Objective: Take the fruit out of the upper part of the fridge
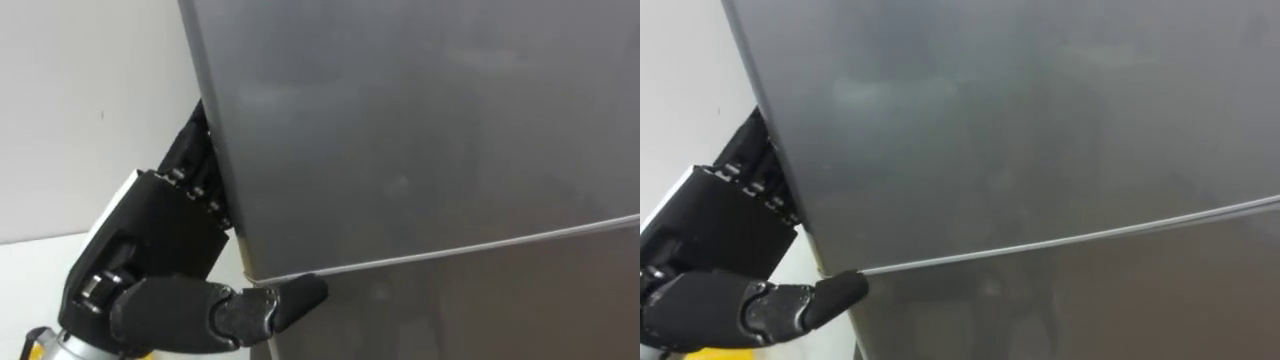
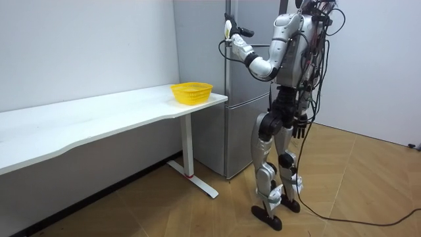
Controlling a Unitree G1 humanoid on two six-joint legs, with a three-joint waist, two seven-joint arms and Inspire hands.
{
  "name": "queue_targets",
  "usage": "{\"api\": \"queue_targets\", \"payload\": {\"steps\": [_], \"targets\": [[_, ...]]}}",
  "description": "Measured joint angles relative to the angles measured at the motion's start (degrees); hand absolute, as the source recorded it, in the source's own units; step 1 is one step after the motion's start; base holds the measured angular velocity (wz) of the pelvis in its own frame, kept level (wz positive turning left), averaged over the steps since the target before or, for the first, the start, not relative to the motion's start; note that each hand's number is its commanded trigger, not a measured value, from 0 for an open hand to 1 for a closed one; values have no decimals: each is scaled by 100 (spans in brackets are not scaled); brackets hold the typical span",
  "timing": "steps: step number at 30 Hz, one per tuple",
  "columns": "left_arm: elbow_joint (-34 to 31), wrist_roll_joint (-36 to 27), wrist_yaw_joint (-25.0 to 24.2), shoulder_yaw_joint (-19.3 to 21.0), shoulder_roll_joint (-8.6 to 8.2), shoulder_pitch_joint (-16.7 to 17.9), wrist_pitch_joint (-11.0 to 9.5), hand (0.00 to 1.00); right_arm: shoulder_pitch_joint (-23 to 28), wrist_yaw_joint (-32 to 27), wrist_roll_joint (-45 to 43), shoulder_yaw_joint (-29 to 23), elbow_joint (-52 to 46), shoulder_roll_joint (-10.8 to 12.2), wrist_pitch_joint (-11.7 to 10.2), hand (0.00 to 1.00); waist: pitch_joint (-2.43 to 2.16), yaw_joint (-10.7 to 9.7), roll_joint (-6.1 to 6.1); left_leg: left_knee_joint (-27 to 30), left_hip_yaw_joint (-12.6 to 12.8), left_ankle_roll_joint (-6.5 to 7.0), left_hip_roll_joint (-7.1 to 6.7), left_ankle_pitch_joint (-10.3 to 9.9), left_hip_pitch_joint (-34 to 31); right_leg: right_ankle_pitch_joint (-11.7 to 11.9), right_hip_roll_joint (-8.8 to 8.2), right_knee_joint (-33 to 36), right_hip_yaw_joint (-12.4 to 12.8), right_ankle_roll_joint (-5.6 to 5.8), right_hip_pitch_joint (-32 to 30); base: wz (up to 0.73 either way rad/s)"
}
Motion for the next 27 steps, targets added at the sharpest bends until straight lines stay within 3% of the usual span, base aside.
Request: {"api": "queue_targets", "payload": {"steps": [1, 2, 3, 11, 16, 25, 27], "targets": [[-1, -4, 0, -11, 0, 0, 0, 50, -1, 6, -25, 0, 2, 0, 0, 0, -2, 2, 3, 0, 0, 0, 0, 0, 0, 0, 0, 0, -2, 0, -4, 0], [-6, -5, 1, -21, -1, 1, 0, 68, 13, 8, -77, 10, 1, 2, 2, 0, -17, 5, 26, 0, 0, 0, 0, 0, -1, 1, -2, 0, -6, 0, -33, 0], [-7, -5, 1, -22, -2, 1, 0, 100, 14, 9, -116, 14, -7, 2, 4, 0, -19, 6, 28, -3, 0, 0, 1, 0, -2, 1, -2, 2, -5, 0, -37, 0], [-11, -7, 174, 105, -64, -1, 8, 100, -7, 9, -162, 236, -1, -1, 123, 0, -38, 19, 82, 33, -16, 1, 18, 0, -91, 34, -2, 0, -5, 13, -85, 0], [-45, -184, 261, 38, -96, 4, -19, 100, -53, 6, -162, 245, 43, -4, 123, 0, -11, 24, 164, 55, -42, 40, 7, 22, -160, 66, -21, 5, -1, 45, -113, 4], [-45, -249, 302, 10, -109, 7, -20, 94, -105, 7, -160, 464, 52, -20, 125, 0, -12, 21, 183, 29, -68, 42, 6, 23, -200, 70, -17, 7, -11, 42, -118, 0], [-45, -257, 301, 1, -109, 7, -27, 98, -130, 9, -158, 472, 83, -20, 122, 0, -13, 23, 184, 39, -63, 43, 3, 24, -195, 70, -20, 7, -12, 43, -118, 0]]}}
